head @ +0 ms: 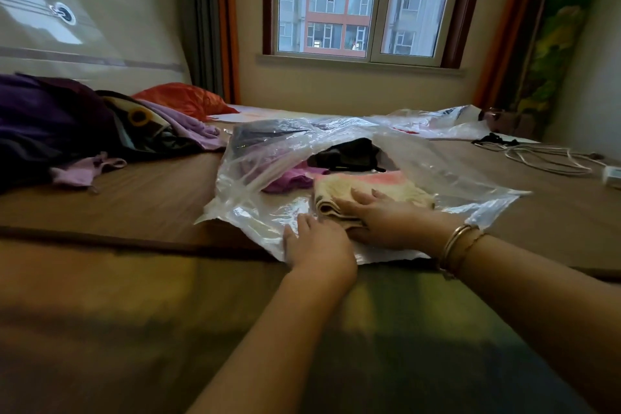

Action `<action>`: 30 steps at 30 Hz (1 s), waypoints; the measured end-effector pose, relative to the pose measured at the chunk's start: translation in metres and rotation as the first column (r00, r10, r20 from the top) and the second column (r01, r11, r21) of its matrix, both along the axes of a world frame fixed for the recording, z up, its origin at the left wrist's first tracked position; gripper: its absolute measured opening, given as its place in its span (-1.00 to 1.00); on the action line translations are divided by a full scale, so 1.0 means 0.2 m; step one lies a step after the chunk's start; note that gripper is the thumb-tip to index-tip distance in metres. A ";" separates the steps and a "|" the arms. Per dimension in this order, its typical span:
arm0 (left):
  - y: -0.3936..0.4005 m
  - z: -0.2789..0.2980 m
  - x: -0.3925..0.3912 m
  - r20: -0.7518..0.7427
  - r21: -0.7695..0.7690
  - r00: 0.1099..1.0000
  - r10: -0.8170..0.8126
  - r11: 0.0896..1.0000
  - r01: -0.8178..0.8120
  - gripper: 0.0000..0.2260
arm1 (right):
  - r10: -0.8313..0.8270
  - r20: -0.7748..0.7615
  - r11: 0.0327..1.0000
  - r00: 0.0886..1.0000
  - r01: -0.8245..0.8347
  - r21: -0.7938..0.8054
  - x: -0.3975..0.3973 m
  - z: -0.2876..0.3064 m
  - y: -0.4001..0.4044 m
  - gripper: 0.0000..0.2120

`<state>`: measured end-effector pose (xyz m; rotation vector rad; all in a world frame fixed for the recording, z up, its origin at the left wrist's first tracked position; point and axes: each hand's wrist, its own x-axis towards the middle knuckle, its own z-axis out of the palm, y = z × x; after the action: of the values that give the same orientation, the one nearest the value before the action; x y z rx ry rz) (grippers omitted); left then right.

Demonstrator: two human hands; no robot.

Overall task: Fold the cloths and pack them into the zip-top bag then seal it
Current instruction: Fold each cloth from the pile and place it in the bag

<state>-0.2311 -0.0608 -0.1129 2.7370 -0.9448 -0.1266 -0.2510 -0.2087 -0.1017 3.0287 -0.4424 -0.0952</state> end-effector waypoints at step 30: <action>0.21 0.00 -0.02 0.229 -0.047 0.951 -0.207 0.974 0.223 -0.74 | -0.022 0.183 0.990 0.983 0.048 -0.135 -0.05 -0.05 0.08 -0.24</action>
<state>-0.2353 -0.0180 -0.1122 2.6132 -1.2816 0.1780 -0.2614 -0.1929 -0.1115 2.9037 -0.4938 0.2025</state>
